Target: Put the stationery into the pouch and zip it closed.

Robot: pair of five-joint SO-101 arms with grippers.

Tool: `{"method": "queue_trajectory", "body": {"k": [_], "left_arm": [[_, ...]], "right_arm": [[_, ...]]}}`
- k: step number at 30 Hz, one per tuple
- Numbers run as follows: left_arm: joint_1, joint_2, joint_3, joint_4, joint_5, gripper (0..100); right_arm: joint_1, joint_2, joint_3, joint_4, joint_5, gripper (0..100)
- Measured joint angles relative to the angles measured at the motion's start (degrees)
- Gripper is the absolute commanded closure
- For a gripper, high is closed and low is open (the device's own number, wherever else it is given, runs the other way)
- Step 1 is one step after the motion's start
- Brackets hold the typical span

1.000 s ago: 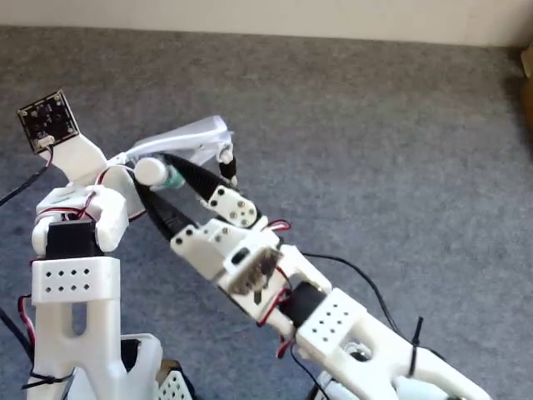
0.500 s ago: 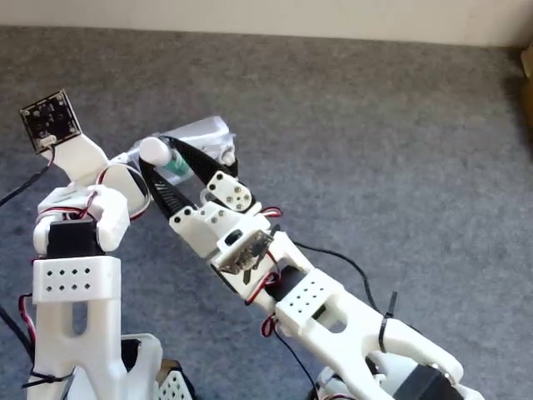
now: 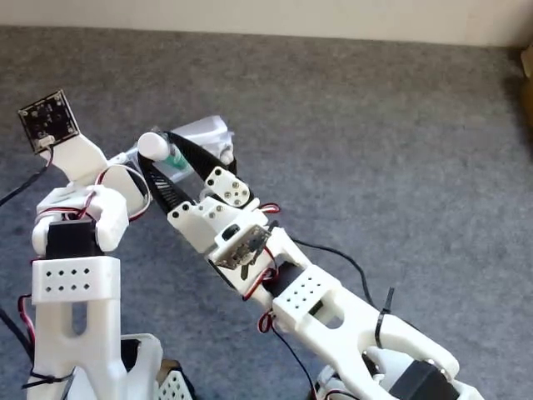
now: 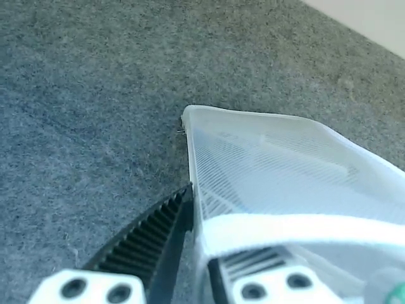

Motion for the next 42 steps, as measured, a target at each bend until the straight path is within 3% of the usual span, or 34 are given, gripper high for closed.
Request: {"method": "queue_trajectory", "body": {"k": [6, 13, 33, 39, 42], "left_arm": [[0.0, 0.0, 0.0, 0.0, 0.0, 99], [0.4, 0.0, 0.0, 0.0, 0.0, 99], [0.4, 0.0, 0.0, 0.0, 0.0, 99], [0.4, 0.0, 0.0, 0.0, 0.0, 99], [0.4, 0.0, 0.0, 0.0, 0.0, 99]], "right_arm": [[0.0, 2.1, -1.1, 0.0, -0.4, 99.4], [2.5, 7.6, -2.6, 0.0, -7.4, 99.4], [6.4, 2.4, 3.9, -0.1, -7.7, 98.8], [6.4, 2.4, 5.4, -0.1, -7.7, 85.8], [6.4, 2.4, 5.4, -0.1, -7.7, 85.2]]}}
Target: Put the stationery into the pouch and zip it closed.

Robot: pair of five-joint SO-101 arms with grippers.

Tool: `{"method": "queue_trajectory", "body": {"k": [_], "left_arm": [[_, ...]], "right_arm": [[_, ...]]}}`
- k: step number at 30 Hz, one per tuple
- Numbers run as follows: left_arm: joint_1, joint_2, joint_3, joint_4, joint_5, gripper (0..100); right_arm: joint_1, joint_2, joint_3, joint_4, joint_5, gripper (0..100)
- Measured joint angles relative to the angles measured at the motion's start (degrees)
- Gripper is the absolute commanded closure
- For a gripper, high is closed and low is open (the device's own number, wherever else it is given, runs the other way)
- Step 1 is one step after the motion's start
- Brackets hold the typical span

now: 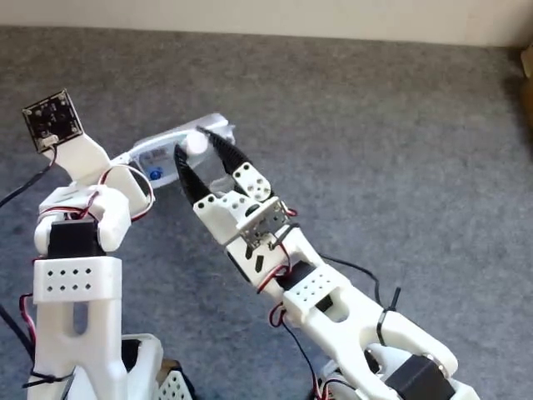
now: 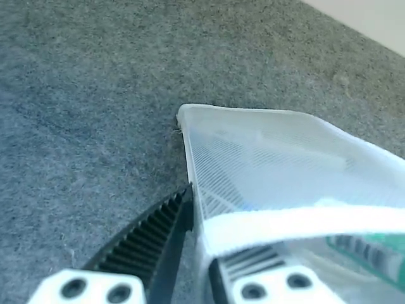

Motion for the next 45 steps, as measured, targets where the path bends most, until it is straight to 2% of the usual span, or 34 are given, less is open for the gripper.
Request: {"method": "queue_trajectory", "body": {"k": [14, 18, 20, 25, 27, 31, 35, 45], "left_arm": [[0.0, 0.0, 0.0, 0.0, 0.0, 99], [0.0, 0.0, 0.0, 0.0, 0.0, 99], [0.0, 0.0, 0.0, 0.0, 0.0, 99], [-0.2, 0.0, 0.0, 0.0, 0.0, 99], [-0.4, 0.0, 0.0, 0.0, 0.0, 99], [-0.4, 0.0, 0.0, 0.0, 0.0, 99], [-0.4, 0.0, 0.0, 0.0, 0.0, 99], [-0.1, 0.0, 0.0, 0.0, 0.0, 99]], "right_arm": [[0.4, -1.0, 0.0, 3.9, 0.1, 85.7], [0.4, -1.8, 0.0, 4.3, 0.1, 91.9], [0.3, -2.8, 0.0, 6.7, 3.5, 93.3], [-2.2, -5.2, 0.0, 12.7, 18.7, 93.2], [-2.9, -5.5, 0.0, 14.0, 21.3, 93.1], [-3.3, -5.5, 0.0, 14.9, 21.9, 91.7], [-3.3, -6.1, -0.1, 15.4, 22.0, 84.4], [-3.5, -6.2, 1.2, 15.4, 22.2, 83.9]]}}
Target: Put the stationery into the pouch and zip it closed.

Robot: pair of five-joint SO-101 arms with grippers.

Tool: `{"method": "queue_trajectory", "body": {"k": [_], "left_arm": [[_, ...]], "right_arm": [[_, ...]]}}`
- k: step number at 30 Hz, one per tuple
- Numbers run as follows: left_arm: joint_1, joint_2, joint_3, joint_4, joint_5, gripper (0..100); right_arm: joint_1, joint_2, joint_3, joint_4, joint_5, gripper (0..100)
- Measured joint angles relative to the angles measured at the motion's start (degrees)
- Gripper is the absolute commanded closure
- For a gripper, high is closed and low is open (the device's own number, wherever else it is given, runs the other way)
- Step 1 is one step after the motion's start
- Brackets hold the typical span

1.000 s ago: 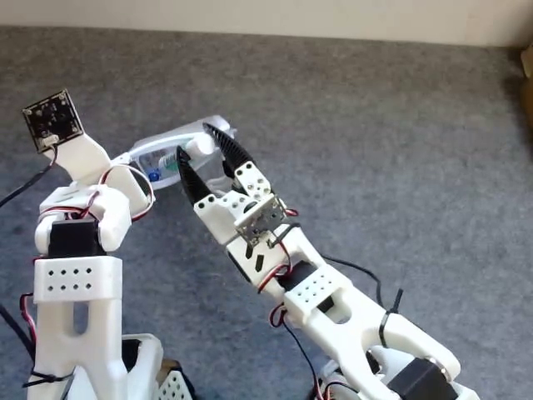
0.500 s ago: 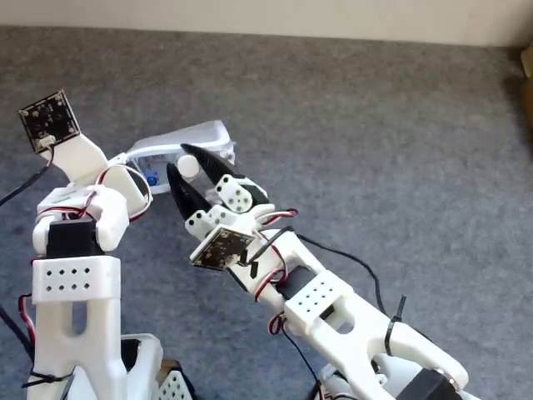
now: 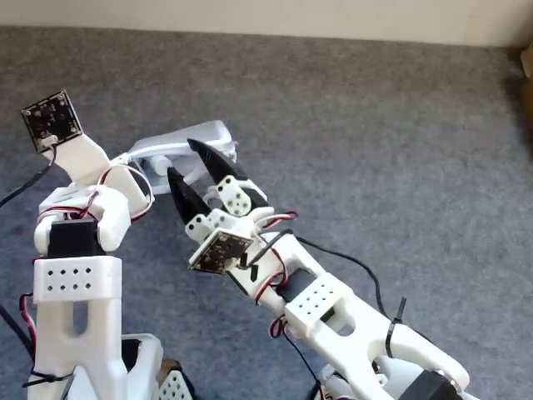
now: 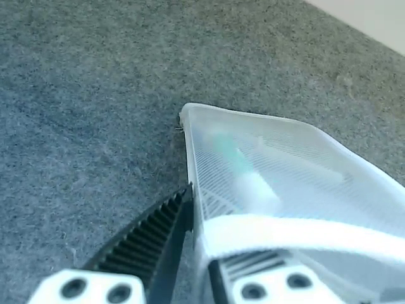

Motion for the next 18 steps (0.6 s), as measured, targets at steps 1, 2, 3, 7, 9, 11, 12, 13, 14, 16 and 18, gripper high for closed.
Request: {"method": "queue_trajectory", "body": {"k": [1, 2, 3, 7, 9, 11, 12, 13, 14, 16, 18], "left_arm": [[0.0, 0.0, 0.0, 0.0, 0.0, 99], [0.0, 0.0, 0.0, 0.0, 0.0, 99], [0.0, 0.0, 0.0, 0.0, 0.0, 99], [0.0, 0.0, 0.0, 0.0, 0.0, 99], [0.0, 0.0, 0.0, 0.0, 0.0, 99], [0.0, 0.0, 0.0, 0.0, 0.0, 99], [0.0, 0.0, 0.0, 0.0, 0.0, 99], [0.0, 0.0, 0.0, 0.0, 0.0, 99], [0.0, 0.0, 0.0, 0.0, 0.0, 99], [0.0, 0.0, 0.0, 0.0, 0.0, 99], [-0.3, 0.0, 0.0, 0.0, 0.0, 99]], "right_arm": [[-0.2, 0.0, 0.4, 0.0, 0.0, 83.9], [-0.3, 0.0, 0.4, 0.0, 0.0, 83.9], [-0.4, 0.0, 0.4, 0.0, 0.0, 83.9], [-0.4, 0.0, 0.4, 0.0, 0.0, 83.9], [-0.4, 0.0, 0.4, 0.0, 0.0, 83.9], [-0.4, -0.1, 0.4, 0.0, 0.0, 83.9], [-0.4, -0.2, 0.4, 0.0, 0.0, 83.9], [-0.4, -0.4, 0.4, 0.0, 0.1, 83.9], [-0.4, -0.6, 0.4, 0.0, 0.1, 83.9], [-0.4, -2.5, 1.2, 0.1, 0.1, 83.9], [-0.4, -5.4, 2.9, 1.7, 0.1, 83.9]]}}
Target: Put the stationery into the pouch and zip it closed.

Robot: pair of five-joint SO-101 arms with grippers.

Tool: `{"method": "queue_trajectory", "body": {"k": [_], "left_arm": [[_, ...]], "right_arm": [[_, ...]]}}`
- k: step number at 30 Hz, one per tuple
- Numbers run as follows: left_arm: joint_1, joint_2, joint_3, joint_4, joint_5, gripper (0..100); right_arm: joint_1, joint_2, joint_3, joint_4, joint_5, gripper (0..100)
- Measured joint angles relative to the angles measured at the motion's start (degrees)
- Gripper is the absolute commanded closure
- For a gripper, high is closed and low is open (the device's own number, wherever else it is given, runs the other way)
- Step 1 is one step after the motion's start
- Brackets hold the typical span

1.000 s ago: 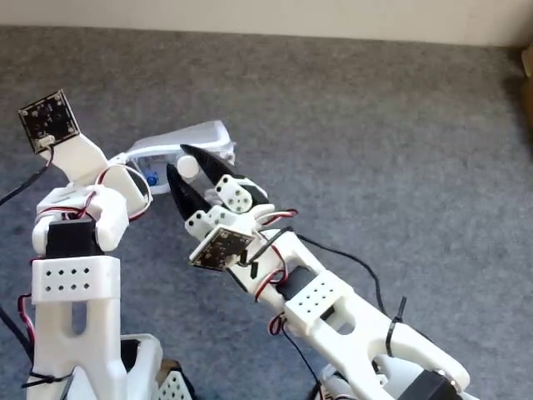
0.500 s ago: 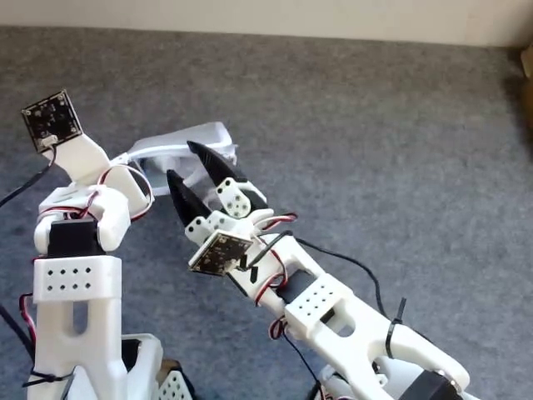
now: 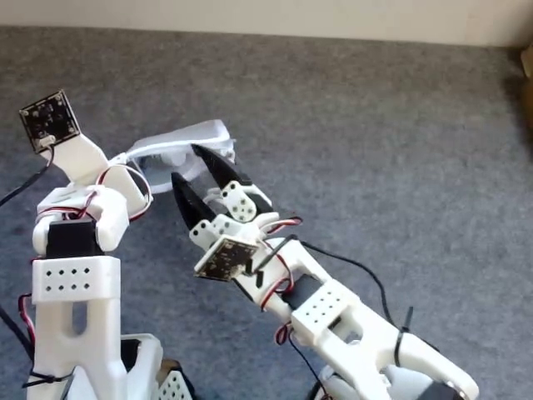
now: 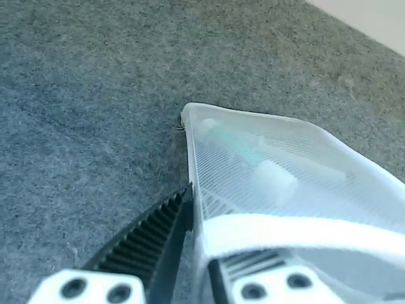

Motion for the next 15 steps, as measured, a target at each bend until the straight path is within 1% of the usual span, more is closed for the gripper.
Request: {"method": "queue_trajectory", "body": {"k": [2, 7, 13, 15], "left_arm": [[0.1, 0.0, 0.0, 0.0, 0.0, 99], [0.0, 0.0, 0.0, 0.0, 0.0, 99], [0.1, 0.0, 0.0, 0.0, 0.0, 99], [0.1, 0.0, 0.0, 0.0, 0.0, 99]], "right_arm": [[0.0, -3.2, 0.8, 3.1, 0.0, 83.9], [0.0, -10.5, 0.9, 14.9, 0.0, 83.9], [0.0, -17.3, 0.9, 23.6, 0.0, 83.9], [0.0, -19.3, 0.9, 26.5, -1.6, 83.9]]}}
